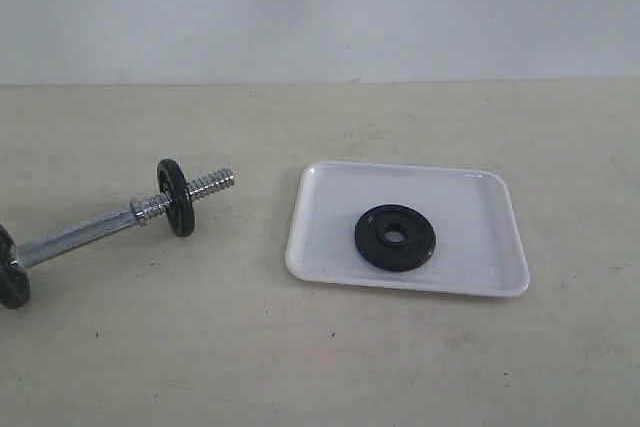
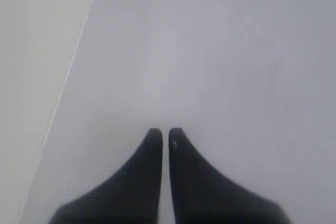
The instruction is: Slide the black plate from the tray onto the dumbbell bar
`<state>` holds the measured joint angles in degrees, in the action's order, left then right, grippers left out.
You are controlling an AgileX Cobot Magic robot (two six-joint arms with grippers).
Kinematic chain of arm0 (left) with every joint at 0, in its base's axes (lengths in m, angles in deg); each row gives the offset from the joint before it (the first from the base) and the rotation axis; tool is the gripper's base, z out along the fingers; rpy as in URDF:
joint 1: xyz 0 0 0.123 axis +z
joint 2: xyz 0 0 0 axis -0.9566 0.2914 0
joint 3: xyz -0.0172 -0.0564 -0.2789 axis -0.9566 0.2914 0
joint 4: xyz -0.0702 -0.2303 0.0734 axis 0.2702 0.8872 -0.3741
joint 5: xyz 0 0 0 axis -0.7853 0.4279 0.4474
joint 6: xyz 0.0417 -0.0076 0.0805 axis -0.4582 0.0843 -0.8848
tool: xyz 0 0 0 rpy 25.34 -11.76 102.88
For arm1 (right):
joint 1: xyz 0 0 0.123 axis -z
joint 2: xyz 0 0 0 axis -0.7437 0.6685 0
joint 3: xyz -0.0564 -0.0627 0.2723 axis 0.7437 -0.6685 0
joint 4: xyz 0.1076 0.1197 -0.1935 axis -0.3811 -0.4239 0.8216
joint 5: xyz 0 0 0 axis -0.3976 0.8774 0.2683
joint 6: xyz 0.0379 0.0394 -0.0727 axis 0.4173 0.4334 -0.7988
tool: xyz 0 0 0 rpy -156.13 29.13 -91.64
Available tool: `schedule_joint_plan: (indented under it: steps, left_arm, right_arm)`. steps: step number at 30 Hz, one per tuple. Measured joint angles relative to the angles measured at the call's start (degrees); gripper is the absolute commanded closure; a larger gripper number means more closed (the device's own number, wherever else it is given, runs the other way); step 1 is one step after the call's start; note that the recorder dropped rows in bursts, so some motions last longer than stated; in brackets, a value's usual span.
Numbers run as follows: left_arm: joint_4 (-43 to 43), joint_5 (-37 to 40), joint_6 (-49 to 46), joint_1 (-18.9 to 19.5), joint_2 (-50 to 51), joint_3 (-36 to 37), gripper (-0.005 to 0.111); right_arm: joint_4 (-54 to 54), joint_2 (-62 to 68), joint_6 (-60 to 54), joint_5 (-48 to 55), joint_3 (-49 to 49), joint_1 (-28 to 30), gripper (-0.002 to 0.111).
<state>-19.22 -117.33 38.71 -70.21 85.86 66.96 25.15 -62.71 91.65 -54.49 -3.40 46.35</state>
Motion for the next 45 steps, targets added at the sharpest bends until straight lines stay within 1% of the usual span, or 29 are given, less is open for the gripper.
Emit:
schedule_joint_plan:
  steps: [2, 4, 6, 8, 11, 16, 18, 20, 26, 29, 33, 36, 45]
  left_arm:
    - [-4.8, 0.3, 2.1, 0.0, 0.0, -0.7, 0.102]
    - [-13.5, 6.0, 6.3, 0.0, 0.1, -2.4, 0.102]
    - [-24.7, 16.1, 16.0, 0.0, 0.1, -5.1, 0.102]
    - [-34.6, 25.5, 27.7, 0.0, 0.1, -7.6, 0.102]
    - [-44.9, 31.9, 41.1, 0.0, 0.7, -9.6, 0.102]
    - [-58.7, 33.0, 56.0, 0.0, 5.4, -10.0, 0.102]
    - [-65.5, 31.9, 61.7, 0.0, 8.1, -10.0, 0.102]
    - [-73.0, 29.0, 67.4, 0.0, 11.0, -10.0, 0.102]
    - [-92.1, 18.3, 82.3, 0.0, 20.6, -10.7, 0.102]
    - [-98.4, 13.3, 85.8, 0.0, 24.7, -12.3, 0.102]
    - [-99.9, 8.4, 86.3, 0.0, 27.4, -15.1, 0.102]
    - [-99.0, 7.0, 86.3, 0.0, 27.5, -16.1, 0.102]
    - [-97.8, 6.7, 86.3, 0.0, 27.5, -16.3, 0.102]
  right_arm:
    - [0.7, 0.0, -3.3, 6.1, 2.6, 0.0, 0.109]
    - [4.5, 0.0, -6.0, 17.1, 6.5, 0.0, 0.109]
    - [9.5, 1.2, -7.6, 32.5, 11.9, 0.0, 0.109]
    - [11.9, 3.7, -8.3, 45.3, 17.0, 0.0, 0.109]
    - [13.2, 8.6, -11.3, 61.5, 22.4, 0.0, 0.109]
    - [12.1, 17.2, -17.8, 78.3, 28.1, 0.0, 0.109]
    - [9.2, 20.6, -21.8, 83.5, 29.5, 0.0, 0.109]
    - [5.0, 23.4, -26.9, 87.7, 30.4, 0.0, 0.109]
    - [-13.6, 31.1, -43.5, 95.1, 31.0, 0.0, 0.109]
    - [-22.2, 32.8, -49.0, 95.8, 31.0, 0.0, 0.109]
    - [-26.7, 33.0, -51.1, 93.5, 31.0, 0.0, 0.109]
    - [-27.3, 33.1, -51.3, 91.0, 31.0, 0.0, 0.109]
    - [-27.8, 33.1, -50.9, 89.2, 31.1, 0.0, 0.109]
